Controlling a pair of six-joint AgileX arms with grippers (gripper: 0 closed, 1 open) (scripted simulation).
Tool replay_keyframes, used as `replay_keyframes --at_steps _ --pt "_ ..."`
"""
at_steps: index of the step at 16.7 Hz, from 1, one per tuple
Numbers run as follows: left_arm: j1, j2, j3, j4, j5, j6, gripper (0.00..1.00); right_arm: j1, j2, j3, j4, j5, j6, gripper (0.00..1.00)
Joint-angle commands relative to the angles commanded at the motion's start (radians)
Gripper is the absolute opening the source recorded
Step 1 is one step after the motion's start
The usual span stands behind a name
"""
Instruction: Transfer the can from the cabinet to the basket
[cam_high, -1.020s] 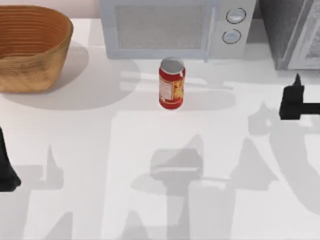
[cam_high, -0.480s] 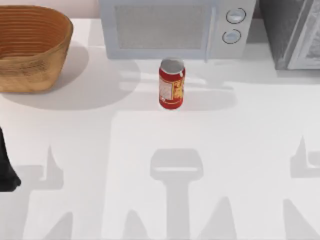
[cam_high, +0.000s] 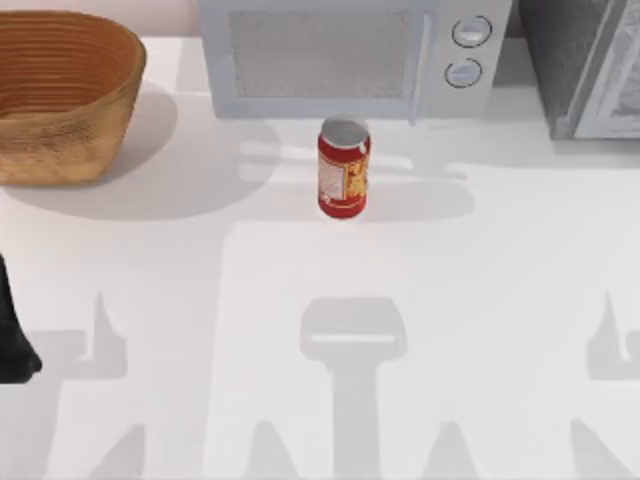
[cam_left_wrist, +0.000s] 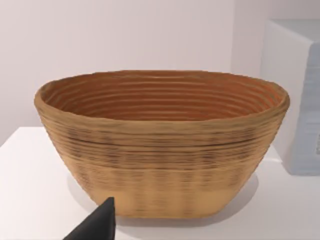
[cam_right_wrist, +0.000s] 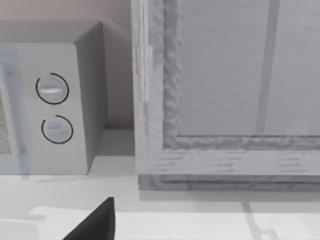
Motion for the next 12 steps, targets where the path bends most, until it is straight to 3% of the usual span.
replay_keyframes --at_steps 7,12 --pt "0.0 0.0 0.0 0.0 0.0 0.0 1.0 -0.03 0.037 0.017 0.035 -0.026 0.001 1.0" --pt "0.0 0.0 0.0 0.0 0.0 0.0 1.0 -0.23 0.301 0.092 0.266 -0.215 0.008 1.0"
